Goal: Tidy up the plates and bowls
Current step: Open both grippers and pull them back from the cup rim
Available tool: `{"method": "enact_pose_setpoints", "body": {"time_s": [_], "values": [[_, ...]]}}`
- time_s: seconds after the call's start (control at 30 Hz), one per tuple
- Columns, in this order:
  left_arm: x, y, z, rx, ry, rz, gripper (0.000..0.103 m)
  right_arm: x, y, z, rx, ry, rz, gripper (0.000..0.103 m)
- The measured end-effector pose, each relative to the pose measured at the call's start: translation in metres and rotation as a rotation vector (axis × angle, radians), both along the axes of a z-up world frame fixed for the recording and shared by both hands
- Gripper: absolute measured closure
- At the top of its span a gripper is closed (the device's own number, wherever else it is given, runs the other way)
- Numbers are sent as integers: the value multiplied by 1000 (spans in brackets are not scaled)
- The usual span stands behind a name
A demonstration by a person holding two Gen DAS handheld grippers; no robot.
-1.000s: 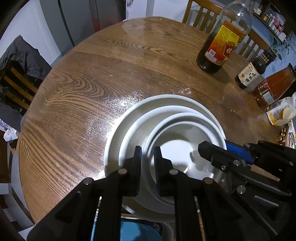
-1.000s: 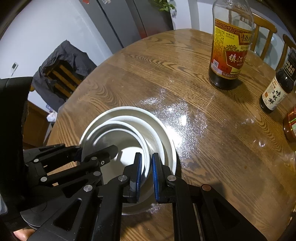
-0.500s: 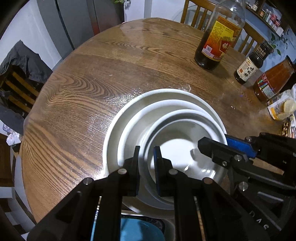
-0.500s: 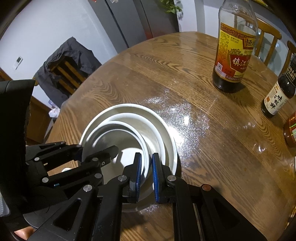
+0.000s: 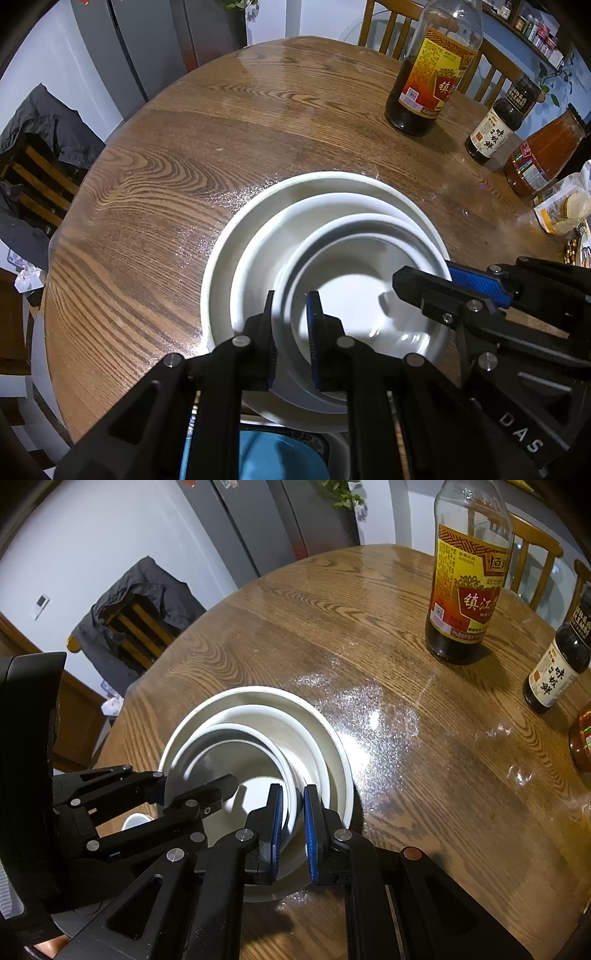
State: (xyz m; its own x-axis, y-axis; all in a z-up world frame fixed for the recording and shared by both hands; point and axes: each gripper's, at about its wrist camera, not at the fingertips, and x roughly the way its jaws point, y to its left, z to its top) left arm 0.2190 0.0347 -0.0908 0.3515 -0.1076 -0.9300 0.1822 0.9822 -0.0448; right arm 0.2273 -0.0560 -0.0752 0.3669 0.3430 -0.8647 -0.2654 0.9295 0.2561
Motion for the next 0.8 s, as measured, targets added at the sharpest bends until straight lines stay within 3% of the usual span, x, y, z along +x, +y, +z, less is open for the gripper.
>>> {"method": "enact_pose_setpoints", "body": {"time_s": [0.2, 0.33, 0.8], "values": [[0, 2, 0, -15, -1, 2, 89, -1, 4, 3, -18, -2, -4, 92], [-3, 0, 8, 21, -46, -10, 81, -2, 4, 5, -21, -8, -14, 92], [-9, 8, 18, -15, -75, -5, 70, -8, 1, 16, -17, -35, -32, 92]]}}
